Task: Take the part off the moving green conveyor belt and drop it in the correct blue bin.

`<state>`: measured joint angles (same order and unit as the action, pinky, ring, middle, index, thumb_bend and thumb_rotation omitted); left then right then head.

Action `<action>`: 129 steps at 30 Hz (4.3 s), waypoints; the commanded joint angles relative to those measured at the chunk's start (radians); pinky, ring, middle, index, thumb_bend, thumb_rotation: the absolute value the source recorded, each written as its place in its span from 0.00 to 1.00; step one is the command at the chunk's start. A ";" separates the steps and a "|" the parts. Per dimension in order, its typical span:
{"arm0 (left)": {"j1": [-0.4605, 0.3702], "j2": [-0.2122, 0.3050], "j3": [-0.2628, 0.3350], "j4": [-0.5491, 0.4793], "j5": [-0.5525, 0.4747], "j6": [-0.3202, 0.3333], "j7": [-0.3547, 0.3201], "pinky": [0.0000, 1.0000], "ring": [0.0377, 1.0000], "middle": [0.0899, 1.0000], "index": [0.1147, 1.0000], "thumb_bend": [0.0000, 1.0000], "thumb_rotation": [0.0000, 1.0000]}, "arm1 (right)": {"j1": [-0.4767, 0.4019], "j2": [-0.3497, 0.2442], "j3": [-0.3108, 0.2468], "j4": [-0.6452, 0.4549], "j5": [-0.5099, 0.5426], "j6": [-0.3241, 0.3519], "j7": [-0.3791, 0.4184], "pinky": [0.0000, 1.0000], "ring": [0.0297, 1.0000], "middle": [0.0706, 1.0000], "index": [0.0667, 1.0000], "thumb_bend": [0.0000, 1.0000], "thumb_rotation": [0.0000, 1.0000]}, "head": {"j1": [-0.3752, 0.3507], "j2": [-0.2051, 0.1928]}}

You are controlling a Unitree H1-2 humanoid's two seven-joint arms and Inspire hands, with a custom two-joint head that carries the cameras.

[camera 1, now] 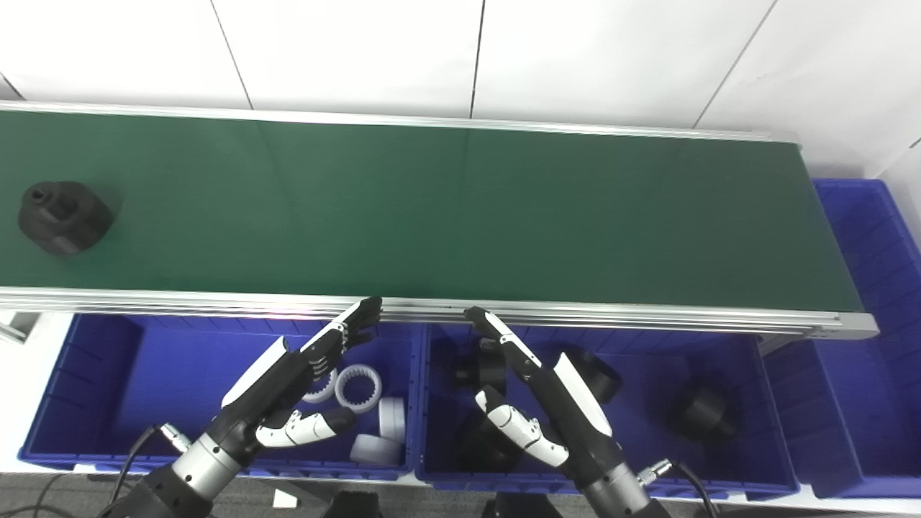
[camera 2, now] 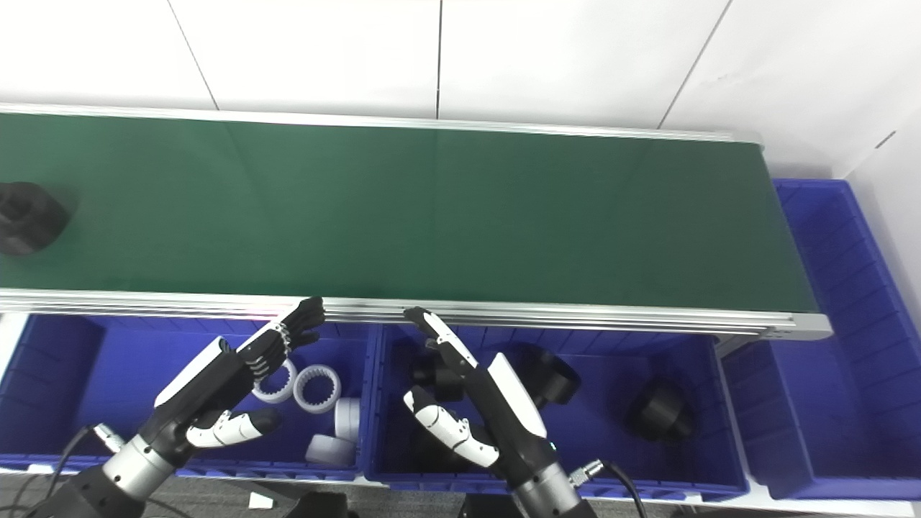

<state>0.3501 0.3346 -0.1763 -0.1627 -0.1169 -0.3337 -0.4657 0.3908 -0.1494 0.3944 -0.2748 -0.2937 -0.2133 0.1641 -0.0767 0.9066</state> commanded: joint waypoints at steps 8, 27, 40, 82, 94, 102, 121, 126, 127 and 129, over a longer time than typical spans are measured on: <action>-0.011 0.010 0.006 -0.036 -0.010 -0.014 0.007 0.94 0.99 0.99 0.98 0.45 0.66 | -0.002 0.005 0.000 -0.022 0.018 -0.043 -0.004 0.89 0.94 0.96 0.94 0.36 0.86 | 0.008 0.004; -0.001 0.006 0.002 -0.029 -0.009 -0.022 0.009 0.95 0.99 0.99 0.98 0.46 0.65 | 0.005 0.000 0.002 -0.016 0.013 -0.055 -0.007 0.89 0.94 0.96 0.94 0.36 0.86 | 0.009 -0.021; -0.027 -0.028 0.008 0.135 0.015 -0.134 -0.012 0.89 0.95 0.96 0.94 0.49 0.50 | 0.001 0.014 0.005 0.165 -0.023 -0.204 -0.068 0.81 0.90 0.94 0.91 0.39 0.81 | 0.006 -0.260; -0.082 -0.067 -0.006 0.222 0.119 -0.136 0.059 0.80 0.89 0.91 0.88 0.50 0.53 | -0.234 -0.043 0.013 0.159 -0.132 -0.230 -0.231 0.71 0.81 0.86 0.84 0.56 0.44 | 0.122 -0.403; -0.080 -0.062 -0.015 0.196 0.120 -0.136 0.072 0.81 0.90 0.92 0.90 0.51 0.45 | -0.644 0.055 -0.066 0.078 -0.206 0.011 -0.072 0.74 0.80 0.83 0.83 0.76 0.27 | 0.123 -0.384; -0.084 -0.060 -0.015 0.187 0.115 -0.136 0.069 0.81 0.90 0.93 0.90 0.53 0.42 | -0.813 0.137 -0.052 0.252 -0.255 0.064 -0.066 0.75 0.80 0.81 0.80 0.86 0.24 | 0.122 -0.373; -0.035 -0.048 0.002 0.142 0.076 -0.136 0.044 0.83 0.90 0.92 0.89 0.57 0.42 | -1.067 0.273 0.107 0.897 -0.364 0.006 -0.178 0.79 0.83 0.84 0.83 0.94 0.27 | 0.143 -0.347; -0.018 -0.050 0.009 0.131 0.066 -0.136 0.037 0.83 0.90 0.92 0.89 0.58 0.42 | -1.101 0.300 0.159 1.051 -0.404 0.000 -0.230 0.80 0.83 0.83 0.83 0.96 0.29 | 0.147 -0.340; -0.017 -0.050 0.010 0.129 0.066 -0.136 0.035 0.83 0.90 0.92 0.89 0.58 0.42 | -1.105 0.306 0.168 1.079 -0.409 -0.004 -0.241 0.78 0.82 0.82 0.82 0.97 0.29 | 0.147 -0.340; -0.013 -0.051 0.013 0.127 0.060 -0.136 0.029 0.83 0.90 0.92 0.89 0.58 0.41 | -1.110 0.314 0.182 1.124 -0.415 -0.015 -0.260 0.78 0.81 0.82 0.81 0.97 0.29 | 0.147 -0.338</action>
<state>0.3356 0.2739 -0.1722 -0.0055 -0.0296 -0.4378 -0.4321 -0.6671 0.1390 0.5722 0.8564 -0.7046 -0.1740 -0.0646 0.0690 0.5676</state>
